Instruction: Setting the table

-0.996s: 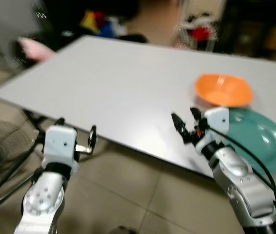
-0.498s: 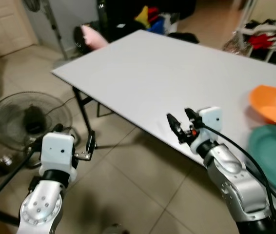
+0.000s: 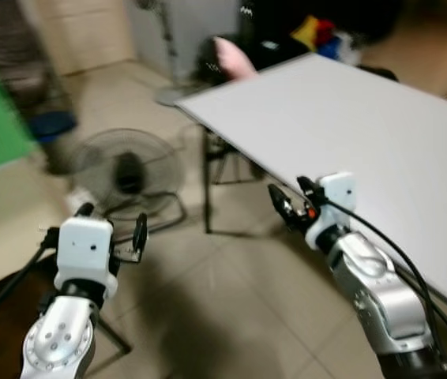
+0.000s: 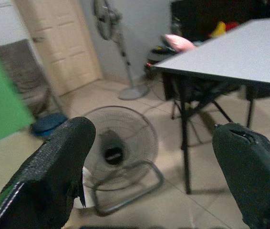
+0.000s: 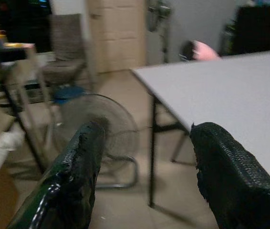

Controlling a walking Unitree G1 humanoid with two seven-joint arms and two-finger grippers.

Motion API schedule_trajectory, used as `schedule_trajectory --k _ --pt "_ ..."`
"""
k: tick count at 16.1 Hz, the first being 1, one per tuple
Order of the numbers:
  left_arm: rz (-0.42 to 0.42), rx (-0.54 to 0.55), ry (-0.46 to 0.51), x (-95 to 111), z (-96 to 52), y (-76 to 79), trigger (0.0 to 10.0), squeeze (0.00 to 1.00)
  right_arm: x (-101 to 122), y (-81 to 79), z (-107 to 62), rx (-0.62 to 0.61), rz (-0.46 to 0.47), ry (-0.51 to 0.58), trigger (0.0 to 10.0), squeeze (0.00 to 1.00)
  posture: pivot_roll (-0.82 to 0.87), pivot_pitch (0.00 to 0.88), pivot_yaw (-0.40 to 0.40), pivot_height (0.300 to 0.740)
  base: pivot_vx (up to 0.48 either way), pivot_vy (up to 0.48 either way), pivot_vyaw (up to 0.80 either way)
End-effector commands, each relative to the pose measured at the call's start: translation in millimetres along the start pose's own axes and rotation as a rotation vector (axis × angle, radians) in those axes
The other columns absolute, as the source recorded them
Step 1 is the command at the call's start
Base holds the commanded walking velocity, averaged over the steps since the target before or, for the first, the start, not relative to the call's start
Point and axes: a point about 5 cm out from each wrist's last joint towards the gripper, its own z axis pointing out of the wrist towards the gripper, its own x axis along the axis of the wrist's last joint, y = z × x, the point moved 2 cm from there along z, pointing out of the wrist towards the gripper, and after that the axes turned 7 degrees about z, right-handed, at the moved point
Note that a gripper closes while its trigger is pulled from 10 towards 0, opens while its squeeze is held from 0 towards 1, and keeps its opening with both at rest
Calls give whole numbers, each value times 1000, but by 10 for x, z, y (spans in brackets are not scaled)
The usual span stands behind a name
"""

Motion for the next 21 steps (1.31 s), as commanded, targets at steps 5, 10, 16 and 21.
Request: schedule_trajectory --k 5,10,16,21 --pt "28 54 -19 -19 1 -145 10000 0 23 -85 72 26 21 3 10000 0 17 0 -2 740 0 365 800" --pt "30 53 -23 -28 3 -152 10000 0 24 -89 89 19 32 3 10000 0 17 0 -1 740 0 365 800" --pt "28 79 0 34 18 -203 10000 0 1 -299 112 162 181 -57 10000 0 33 0 1 740 0 0 0" --pt "42 32 18 107 2 -182 10000 0 -43 -347 209 187 133 -107 10000 0 52 0 -6 740 248 0 0"
